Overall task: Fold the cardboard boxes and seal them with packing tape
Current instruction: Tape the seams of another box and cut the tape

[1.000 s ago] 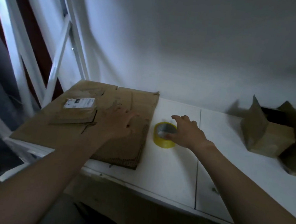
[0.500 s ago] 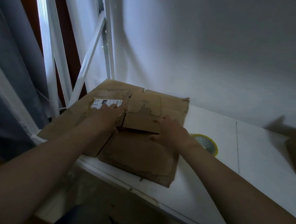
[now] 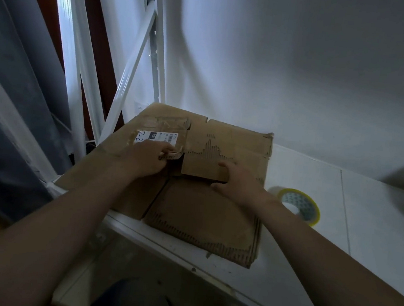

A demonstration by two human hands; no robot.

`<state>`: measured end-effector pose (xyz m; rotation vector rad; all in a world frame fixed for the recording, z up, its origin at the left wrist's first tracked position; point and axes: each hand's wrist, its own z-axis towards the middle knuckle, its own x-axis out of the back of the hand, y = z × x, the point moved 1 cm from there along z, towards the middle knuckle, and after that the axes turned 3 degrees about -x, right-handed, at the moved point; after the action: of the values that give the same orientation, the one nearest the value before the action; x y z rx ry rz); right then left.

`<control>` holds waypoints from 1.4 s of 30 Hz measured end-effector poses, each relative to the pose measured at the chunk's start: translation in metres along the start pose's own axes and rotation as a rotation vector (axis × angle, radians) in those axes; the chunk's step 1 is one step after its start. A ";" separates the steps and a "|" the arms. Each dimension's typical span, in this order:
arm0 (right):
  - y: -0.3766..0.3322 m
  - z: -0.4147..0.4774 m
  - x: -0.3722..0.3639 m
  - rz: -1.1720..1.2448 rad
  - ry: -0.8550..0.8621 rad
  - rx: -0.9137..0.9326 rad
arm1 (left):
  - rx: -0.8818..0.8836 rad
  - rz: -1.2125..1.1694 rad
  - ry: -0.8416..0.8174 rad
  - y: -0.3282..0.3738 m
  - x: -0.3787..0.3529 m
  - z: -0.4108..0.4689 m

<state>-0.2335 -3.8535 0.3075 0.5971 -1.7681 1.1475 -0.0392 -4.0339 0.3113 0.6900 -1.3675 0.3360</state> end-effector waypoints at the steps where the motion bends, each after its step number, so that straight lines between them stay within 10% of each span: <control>1: 0.000 -0.001 0.001 0.019 0.009 -0.011 | 0.014 0.022 0.067 0.002 0.001 -0.003; 10: 0.000 -0.021 0.041 0.322 0.340 -0.188 | 0.040 -0.228 0.521 0.064 0.050 -0.023; 36: 0.019 -0.249 0.160 0.562 0.408 -0.101 | -0.160 -0.457 0.879 0.274 0.194 -0.159; 42: 0.082 -0.295 0.197 0.625 0.693 -0.229 | -0.233 -0.540 0.849 0.319 0.190 -0.149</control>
<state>-0.2609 -3.5389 0.4883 -0.4925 -1.4503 1.3177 -0.0769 -3.7295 0.5683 0.5895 -0.3771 0.0126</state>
